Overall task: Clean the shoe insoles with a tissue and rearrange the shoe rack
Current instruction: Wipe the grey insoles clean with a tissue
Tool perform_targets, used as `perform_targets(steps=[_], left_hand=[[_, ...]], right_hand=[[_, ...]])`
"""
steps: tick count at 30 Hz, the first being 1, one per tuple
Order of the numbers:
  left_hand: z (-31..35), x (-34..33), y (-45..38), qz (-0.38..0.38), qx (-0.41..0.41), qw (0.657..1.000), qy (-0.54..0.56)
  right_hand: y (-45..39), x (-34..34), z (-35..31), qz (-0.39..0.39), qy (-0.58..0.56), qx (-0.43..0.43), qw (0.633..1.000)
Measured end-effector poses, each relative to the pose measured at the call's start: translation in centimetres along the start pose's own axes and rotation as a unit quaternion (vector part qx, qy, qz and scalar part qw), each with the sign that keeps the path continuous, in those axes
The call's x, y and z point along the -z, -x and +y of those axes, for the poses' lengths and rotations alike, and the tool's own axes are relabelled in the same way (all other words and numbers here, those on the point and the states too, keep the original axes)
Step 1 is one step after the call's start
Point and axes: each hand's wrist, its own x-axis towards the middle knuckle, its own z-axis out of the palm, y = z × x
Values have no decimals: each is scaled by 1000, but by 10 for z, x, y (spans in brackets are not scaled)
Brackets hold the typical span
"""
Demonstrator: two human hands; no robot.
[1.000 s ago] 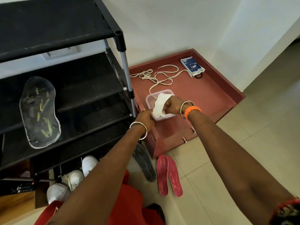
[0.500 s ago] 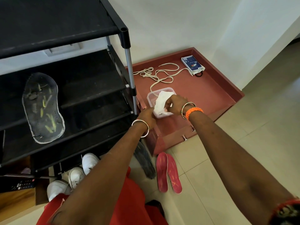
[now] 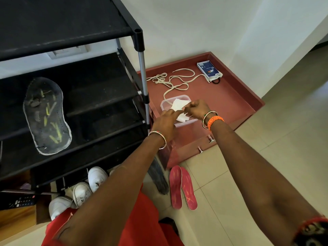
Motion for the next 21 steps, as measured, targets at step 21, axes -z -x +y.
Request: perform_targets(steps=[21], left_hand=[[-6,-22,-10,-108,61,980,-156]], right_hand=[[-12,-6,-12,138,-176,-7,975]])
